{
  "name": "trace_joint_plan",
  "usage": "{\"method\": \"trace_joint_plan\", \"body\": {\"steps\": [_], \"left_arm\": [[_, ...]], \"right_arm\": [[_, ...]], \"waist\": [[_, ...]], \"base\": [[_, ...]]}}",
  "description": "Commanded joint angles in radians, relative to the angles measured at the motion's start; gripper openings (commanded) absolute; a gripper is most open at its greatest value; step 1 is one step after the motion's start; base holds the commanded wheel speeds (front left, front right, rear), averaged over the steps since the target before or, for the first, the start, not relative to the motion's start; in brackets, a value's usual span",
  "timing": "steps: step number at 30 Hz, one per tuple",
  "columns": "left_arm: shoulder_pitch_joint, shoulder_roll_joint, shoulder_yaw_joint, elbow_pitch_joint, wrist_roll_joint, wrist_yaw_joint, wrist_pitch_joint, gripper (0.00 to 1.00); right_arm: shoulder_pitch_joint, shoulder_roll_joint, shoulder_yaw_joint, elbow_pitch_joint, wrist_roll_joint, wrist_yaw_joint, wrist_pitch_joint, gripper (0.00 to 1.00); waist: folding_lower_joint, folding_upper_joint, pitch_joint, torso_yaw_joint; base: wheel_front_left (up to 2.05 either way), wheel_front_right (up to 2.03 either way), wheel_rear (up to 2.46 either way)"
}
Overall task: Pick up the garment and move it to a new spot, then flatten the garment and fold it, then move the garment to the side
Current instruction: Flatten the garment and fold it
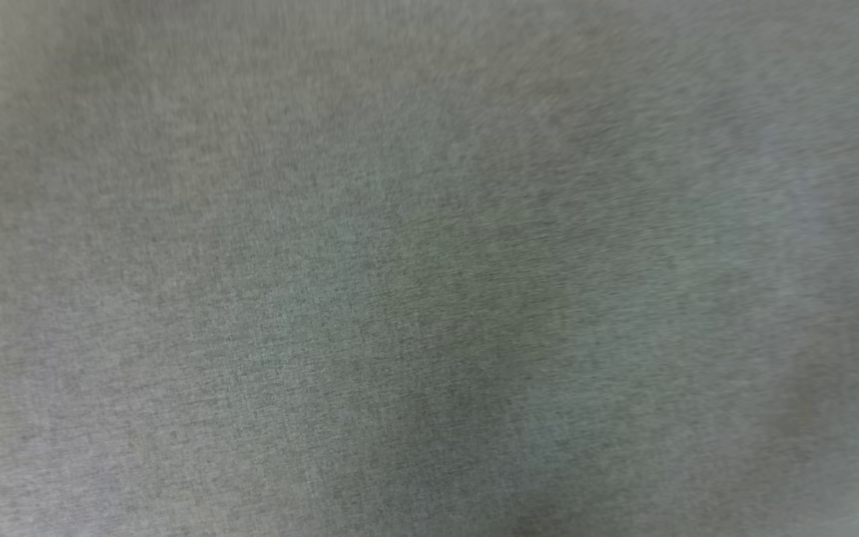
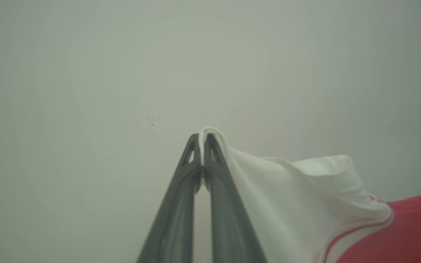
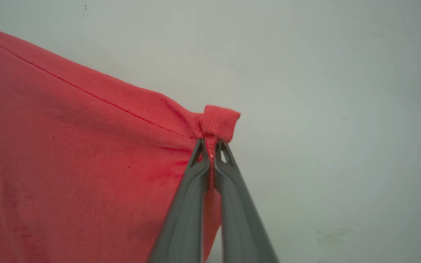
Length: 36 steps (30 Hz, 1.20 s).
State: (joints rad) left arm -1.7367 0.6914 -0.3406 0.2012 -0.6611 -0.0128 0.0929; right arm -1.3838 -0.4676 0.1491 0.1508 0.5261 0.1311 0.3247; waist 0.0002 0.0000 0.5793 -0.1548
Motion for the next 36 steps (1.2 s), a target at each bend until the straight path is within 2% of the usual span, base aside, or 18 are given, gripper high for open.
{"method": "trace_joint_plan", "body": {"steps": [1, 7, 13, 18, 23, 24, 26, 28, 29, 31, 36], "left_arm": [[-0.060, -0.018, 0.000, 0.049, 0.008, -0.006, -0.020, 0.00], [-0.166, -0.090, -0.031, 0.239, 0.033, -0.040, -0.095, 0.00], [-0.038, -0.136, -0.083, 0.323, 0.030, -0.076, -0.192, 0.00], [0.225, -0.150, -0.145, 0.320, 0.018, -0.091, -0.263, 0.00], [0.536, -0.161, -0.189, 0.281, -0.025, -0.089, -0.304, 0.00], [0.536, -0.161, -0.189, 0.281, -0.025, -0.089, -0.304, 0.00], [0.661, -0.159, -0.205, 0.258, -0.038, -0.085, -0.314, 0.00], [0.835, -0.150, -0.223, 0.210, -0.066, -0.066, -0.321, 0.00], [0.835, -0.150, -0.223, 0.210, -0.066, -0.066, -0.321, 0.00], [0.949, -0.144, -0.238, 0.177, -0.084, -0.055, -0.321, 0.00], [1.199, -0.072, -0.284, 0.061, -0.097, 0.006, -0.264, 0.00]], "right_arm": [[-0.053, 0.003, 0.010, 0.047, -0.018, -0.001, -0.034, 0.00], [-0.152, 0.002, 0.087, 0.210, -0.063, -0.001, -0.191, 0.00], [-0.076, 0.016, 0.192, 0.329, -0.041, -0.001, -0.328, 0.00], [0.056, -0.001, 0.312, 0.401, -0.004, -0.001, -0.407, 0.00], [0.226, -0.032, 0.415, 0.450, 0.081, -0.001, -0.447, 0.00], [0.226, -0.032, 0.415, 0.450, 0.081, -0.001, -0.447, 0.00], [0.295, -0.042, 0.457, 0.462, 0.112, -0.001, -0.463, 0.00], [0.395, -0.058, 0.505, 0.482, 0.173, -0.001, -0.484, 0.00], [0.395, -0.058, 0.505, 0.482, 0.173, -0.001, -0.484, 0.00], [0.459, -0.079, 0.536, 0.489, 0.208, -0.001, -0.498, 0.00], [0.599, -0.132, 0.590, 0.482, 0.290, -0.001, -0.506, 0.00]], "waist": [[-0.0002, 0.0000, 0.068, 0.022], [-0.0002, 0.0000, 0.132, 0.054], [-0.0002, 0.0000, 0.140, 0.083], [-0.0002, 0.0000, 0.090, 0.111], [-0.0002, 0.0000, -0.002, 0.136], [-0.0002, 0.0000, -0.002, 0.136], [-0.0002, 0.0000, -0.042, 0.144], [-0.0002, 0.0000, -0.108, 0.154], [-0.0002, 0.0000, -0.108, 0.154], [-0.0002, 0.0000, -0.157, 0.163], [-0.0002, 0.0000, -0.262, 0.173]], "base": [[0.00, 0.00, 0.00], [0.00, 0.00, 0.00], [0.00, 0.00, 0.00], [0.00, 0.00, 0.00], [0.00, 0.00, 0.00], [0.00, 0.00, 0.00], [0.00, 0.00, 0.00], [0.00, 0.00, 0.00], [0.00, 0.00, 0.00], [0.00, 0.00, 0.00], [0.00, 0.00, 0.00]]}}
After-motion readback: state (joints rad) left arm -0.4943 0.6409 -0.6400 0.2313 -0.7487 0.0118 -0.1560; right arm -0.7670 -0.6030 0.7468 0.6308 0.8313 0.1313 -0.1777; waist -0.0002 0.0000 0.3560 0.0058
